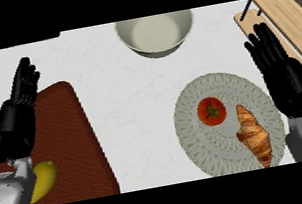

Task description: Pick the croissant from the placemat and place it in the tiered shelf

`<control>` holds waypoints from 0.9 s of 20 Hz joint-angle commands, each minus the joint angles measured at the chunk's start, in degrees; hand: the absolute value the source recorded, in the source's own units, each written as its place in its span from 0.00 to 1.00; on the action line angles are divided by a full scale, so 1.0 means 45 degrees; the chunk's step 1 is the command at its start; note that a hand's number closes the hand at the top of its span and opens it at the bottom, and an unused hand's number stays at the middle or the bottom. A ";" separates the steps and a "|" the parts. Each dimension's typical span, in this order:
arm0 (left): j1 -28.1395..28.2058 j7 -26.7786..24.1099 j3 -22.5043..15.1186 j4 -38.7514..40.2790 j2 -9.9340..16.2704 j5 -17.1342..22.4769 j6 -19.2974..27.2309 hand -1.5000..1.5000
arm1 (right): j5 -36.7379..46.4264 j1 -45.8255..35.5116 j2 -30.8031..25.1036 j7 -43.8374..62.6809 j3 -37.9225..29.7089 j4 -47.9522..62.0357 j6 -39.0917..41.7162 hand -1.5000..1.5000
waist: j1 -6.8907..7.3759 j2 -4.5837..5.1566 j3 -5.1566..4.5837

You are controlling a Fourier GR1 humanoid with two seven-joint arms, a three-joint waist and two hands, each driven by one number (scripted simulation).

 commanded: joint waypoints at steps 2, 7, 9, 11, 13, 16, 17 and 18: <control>0.0727 -0.0142 0.0841 0.0965 0.0567 0.0601 -0.0980 0.50 | 0.1487 0.0615 -0.0002 -0.0388 0.0248 -0.0530 -0.0904 1.00 | 0.0264 -0.0026 -0.0231; 0.2200 0.0667 0.1068 0.1691 0.0609 0.1037 -0.0898 0.50 | 0.5853 0.1648 -0.2012 0.0600 -0.0526 0.1848 -0.3811 1.00 | -0.0281 0.0345 -0.0611; 0.2754 0.0715 0.1205 0.1907 0.0614 0.1434 -0.1216 0.50 | 0.7050 0.1766 -0.1112 0.0350 -0.1119 0.1692 -0.6306 1.00 | -0.0046 0.0046 -0.0408; 0.2990 0.0424 0.1219 0.1865 0.0512 0.1593 -0.1411 0.50 | 0.8769 0.2587 0.0302 0.0273 0.0271 0.1442 -0.7937 0.00 | 0.0225 -0.0060 -0.0314; 0.2953 0.0139 0.1693 0.2607 0.0859 0.2072 -0.2173 0.50 | 1.0135 0.3237 0.1796 0.0923 0.2093 0.0871 -0.8636 0.00 | 0.0233 -0.0047 -0.0280; 0.3484 -0.0373 0.1596 0.2588 0.0734 0.1925 -0.2362 0.50 | 1.2855 0.3679 0.2566 0.3065 0.3506 0.0457 -0.8713 0.00 | 0.0274 -0.0071 -0.0281; 0.3079 -0.0146 0.2025 0.2926 0.1259 0.2304 -0.2897 0.50 | 1.3608 0.3917 0.2691 0.3606 0.3889 0.0403 -0.9162 0.00 | 0.0212 -0.0063 -0.0288; 0.3189 0.0225 0.1685 0.2354 0.0798 0.2006 -0.2222 0.50 | 1.4890 0.3952 0.2587 0.4577 0.3340 0.0301 -0.8487 0.00 | 0.0197 -0.0086 -0.0296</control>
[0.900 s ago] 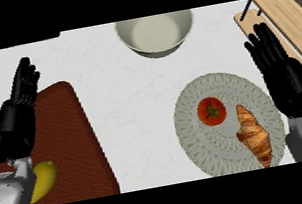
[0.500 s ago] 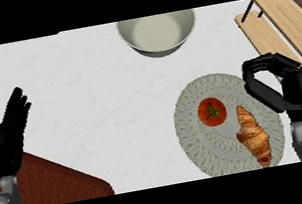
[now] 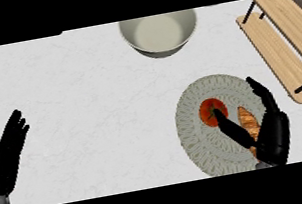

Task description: Pick the croissant from the placemat and place it in the tiered shelf

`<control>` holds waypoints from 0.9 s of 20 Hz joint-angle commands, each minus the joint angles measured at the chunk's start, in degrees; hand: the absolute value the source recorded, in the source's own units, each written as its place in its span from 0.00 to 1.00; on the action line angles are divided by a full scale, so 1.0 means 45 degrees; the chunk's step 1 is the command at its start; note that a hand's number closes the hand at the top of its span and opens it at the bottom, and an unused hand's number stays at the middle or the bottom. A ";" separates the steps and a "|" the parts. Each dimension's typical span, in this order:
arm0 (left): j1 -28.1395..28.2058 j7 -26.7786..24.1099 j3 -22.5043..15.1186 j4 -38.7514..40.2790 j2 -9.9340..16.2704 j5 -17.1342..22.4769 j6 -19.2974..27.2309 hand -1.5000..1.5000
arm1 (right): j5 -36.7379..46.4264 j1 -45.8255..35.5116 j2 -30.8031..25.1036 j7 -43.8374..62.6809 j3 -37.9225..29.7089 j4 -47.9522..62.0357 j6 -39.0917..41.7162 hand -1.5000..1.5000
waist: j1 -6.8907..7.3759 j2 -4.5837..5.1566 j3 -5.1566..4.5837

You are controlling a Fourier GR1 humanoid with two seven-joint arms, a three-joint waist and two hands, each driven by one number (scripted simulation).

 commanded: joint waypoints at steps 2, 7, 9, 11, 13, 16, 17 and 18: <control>0.0445 -0.0118 0.0270 0.0047 0.0222 0.0214 -0.0357 0.50 | 0.4607 0.1613 0.0748 0.2869 0.0581 -0.0372 0.0195 0.00 | -0.0116 -0.0078 -0.0040; 0.0485 -0.0167 0.0200 -0.0050 0.0055 0.0258 -0.0393 0.50 | 0.7398 0.2268 0.0831 0.5741 0.0237 -0.1225 0.3562 0.00 | -0.0157 -0.0066 -0.0066; 0.0400 -0.0168 0.0365 0.0287 0.0282 0.0390 -0.0696 0.50 | 0.8086 0.1878 0.0688 0.6857 0.0026 -0.1726 0.5557 0.00 | -0.0090 0.0006 -0.0070; 0.0165 -0.0378 0.0225 0.0353 0.0014 0.0192 -0.0471 0.50 | 0.8474 0.1653 0.0837 0.8003 0.0857 -0.1839 0.7343 0.00 | 0.0011 0.0062 -0.0067; 0.0143 -0.0048 0.0329 -0.0021 0.0324 0.0337 -0.0668 0.50 | 0.8651 0.1807 0.0839 0.8701 0.1308 -0.1754 0.9282 0.00 | 0.0188 0.0041 -0.0028; 0.0337 -0.0390 0.0359 0.0327 0.0356 0.0339 -0.0949 0.50 | 0.8725 0.1224 0.0840 1.0039 0.1666 -0.2499 1.2386 0.00 | 0.0276 0.0055 -0.0017; 0.0223 -0.0473 0.0205 0.0345 -0.0002 0.0169 -0.0623 0.50 | 0.8646 0.0813 0.0840 1.0750 0.1978 -0.2882 1.3300 0.00 | 0.0235 0.0049 -0.0004; 0.0133 -0.0458 0.0290 0.0520 0.0152 0.0047 -0.0605 0.50 | 0.8475 0.0454 0.0840 1.1297 0.2250 -0.3379 1.4218 0.00 | 0.0197 0.0043 0.0008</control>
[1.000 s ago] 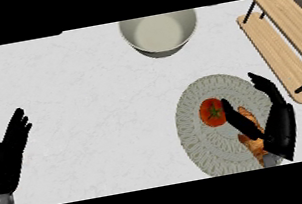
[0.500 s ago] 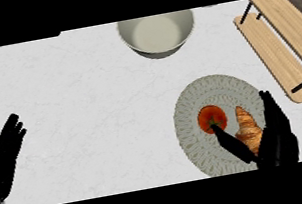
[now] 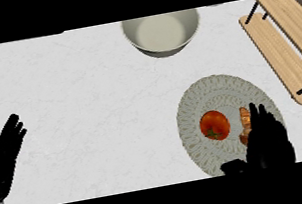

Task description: Pick the croissant from the placemat and place it in the tiered shelf

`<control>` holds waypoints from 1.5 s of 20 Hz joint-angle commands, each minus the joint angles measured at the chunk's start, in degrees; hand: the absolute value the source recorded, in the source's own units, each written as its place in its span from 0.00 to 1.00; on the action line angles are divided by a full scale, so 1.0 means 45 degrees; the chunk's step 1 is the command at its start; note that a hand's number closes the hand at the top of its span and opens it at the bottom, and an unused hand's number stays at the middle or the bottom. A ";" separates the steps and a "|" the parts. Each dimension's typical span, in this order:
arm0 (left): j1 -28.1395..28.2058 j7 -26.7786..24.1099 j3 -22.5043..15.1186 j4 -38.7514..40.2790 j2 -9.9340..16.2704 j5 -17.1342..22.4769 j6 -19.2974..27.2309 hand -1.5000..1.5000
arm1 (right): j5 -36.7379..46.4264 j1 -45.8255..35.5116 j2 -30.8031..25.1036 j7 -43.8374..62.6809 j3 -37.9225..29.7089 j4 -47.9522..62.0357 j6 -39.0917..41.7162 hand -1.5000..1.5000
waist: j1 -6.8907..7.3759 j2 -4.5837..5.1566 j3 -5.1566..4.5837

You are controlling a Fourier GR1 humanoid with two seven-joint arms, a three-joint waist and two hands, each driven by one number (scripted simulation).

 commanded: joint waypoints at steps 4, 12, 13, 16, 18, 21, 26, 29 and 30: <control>-0.0357 0.0381 0.0072 0.0047 -0.0089 -0.0032 0.0029 0.50 | -0.0145 -0.1790 0.0015 0.2744 0.0152 -0.0715 0.5682 0.00 | 0.0029 0.0013 0.0076; -0.0423 0.0244 0.0547 0.0245 0.0016 0.0005 -0.0335 0.50 | -0.0757 -0.2408 0.0012 0.2195 -0.1240 -0.0357 0.6324 0.00 | -0.0024 -0.0007 0.0093; -0.0174 0.0343 0.0643 0.0090 0.0155 0.0146 -0.0605 0.50 | -0.0844 -0.1546 -0.0258 0.1378 -0.1555 -0.0716 0.6121 0.00 | -0.0067 -0.0022 0.0096; -0.0060 0.0348 0.0063 -0.0352 -0.0680 -0.0553 0.0289 0.50 | -0.0788 -0.2514 0.0010 0.2160 -0.1763 -0.0554 0.6973 0.00 | -0.0038 -0.0018 0.0093; 0.0261 -0.0152 0.0532 -0.0041 -0.0252 -0.0237 -0.0497 0.50 | -0.0561 -0.1270 -0.0423 0.1064 -0.2029 -0.0557 0.5920 0.00 | -0.0082 -0.0025 0.0095; -0.0210 0.0310 0.0476 -0.0052 -0.0496 -0.0562 -0.0372 0.50 | -0.0209 -0.1773 0.0007 0.0952 -0.1943 0.0650 0.5184 0.00 | -0.0064 -0.0010 0.0097; -0.0553 0.0337 0.0801 0.0417 -0.0971 -0.0704 -0.0476 0.50 | -0.0562 -0.3432 -0.0209 -0.0399 -0.3552 0.2291 0.5079 0.00 | -0.0045 0.0002 0.0098; -0.0396 -0.0085 0.1031 0.0703 -0.0804 -0.1084 -0.0860 0.50 | -0.0008 -0.1945 0.0004 -0.0171 -0.2402 0.1880 0.4260 0.00 | -0.0075 -0.0010 0.0098; -0.0659 0.0832 0.0854 -0.0031 -0.1127 -0.1042 -0.0453 0.50 | -0.0596 -0.2227 -0.0624 -0.0511 -0.3398 0.0623 0.5740 0.00 | -0.0093 -0.0018 0.0098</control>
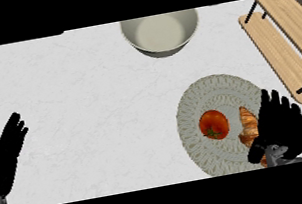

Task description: Pick the croissant from the placemat and place it in the tiered shelf

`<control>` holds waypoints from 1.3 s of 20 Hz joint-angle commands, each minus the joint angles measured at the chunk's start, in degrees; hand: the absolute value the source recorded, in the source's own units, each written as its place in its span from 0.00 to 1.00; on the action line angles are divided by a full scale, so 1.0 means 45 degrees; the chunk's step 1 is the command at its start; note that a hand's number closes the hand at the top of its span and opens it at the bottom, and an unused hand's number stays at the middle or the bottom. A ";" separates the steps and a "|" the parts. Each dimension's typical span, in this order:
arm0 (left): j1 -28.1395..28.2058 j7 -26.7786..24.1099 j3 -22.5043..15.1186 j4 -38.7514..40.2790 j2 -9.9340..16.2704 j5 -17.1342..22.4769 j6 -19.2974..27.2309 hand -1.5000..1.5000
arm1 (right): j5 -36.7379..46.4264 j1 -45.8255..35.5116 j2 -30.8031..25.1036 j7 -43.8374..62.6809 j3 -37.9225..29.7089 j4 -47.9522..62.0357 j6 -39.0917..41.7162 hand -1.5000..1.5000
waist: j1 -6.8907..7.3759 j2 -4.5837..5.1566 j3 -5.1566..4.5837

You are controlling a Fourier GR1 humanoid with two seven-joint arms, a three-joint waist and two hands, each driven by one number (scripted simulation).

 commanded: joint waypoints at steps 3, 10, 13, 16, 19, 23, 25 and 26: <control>0.0204 0.0206 0.0250 -0.0469 -0.0403 -0.0272 -0.0223 0.50 | 0.0136 -0.0387 0.0286 0.0375 -0.0432 0.1369 -0.0676 0.00 | 0.0019 -0.0005 0.0000; 0.0489 0.1023 0.0671 -0.1342 -0.0444 -0.0268 -0.0592 0.50 | -0.0418 0.0258 0.0028 -0.0866 -0.0935 0.2069 -0.1923 1.00 | 0.0033 -0.0010 0.0003; 0.0106 0.0404 0.0475 -0.0661 -0.0805 -0.0934 -0.0350 0.50 | -0.0282 0.0689 -0.0699 -0.1226 -0.0818 0.1448 -0.1375 1.00 | -0.0008 -0.0006 0.0000; -0.0418 0.0419 0.1015 0.0019 -0.0451 -0.0571 -0.0881 0.50 | 0.0151 0.0199 -0.0480 -0.1220 -0.0406 0.2260 -0.1932 1.00 | -0.0010 0.0002 -0.0002; 0.0539 -0.0312 0.0687 -0.0294 -0.1090 -0.0915 -0.0591 0.50 | 0.0509 0.0384 -0.0864 -0.1361 -0.0244 0.2006 -0.2162 1.00 | 0.0022 -0.0003 -0.0003; 0.0640 -0.0571 0.1109 0.0003 -0.0901 -0.0837 -0.0974 0.50 | 0.0877 0.0173 -0.0986 -0.1049 0.0187 0.0474 -0.1558 1.00 | -0.0004 -0.0009 -0.0006; -0.0423 0.1032 0.0844 -0.0672 -0.0883 -0.0840 -0.0636 0.50 | 0.1168 -0.0121 -0.0738 -0.0391 0.0565 -0.0958 -0.0846 1.00 | -0.0047 -0.0024 -0.0004; -0.0377 0.0837 0.1047 -0.0486 -0.0785 -0.0782 -0.0697 0.50 | 0.1597 -0.1424 0.0258 0.0468 0.0277 0.1658 -0.2577 1.00 | 0.0073 0.0011 0.0001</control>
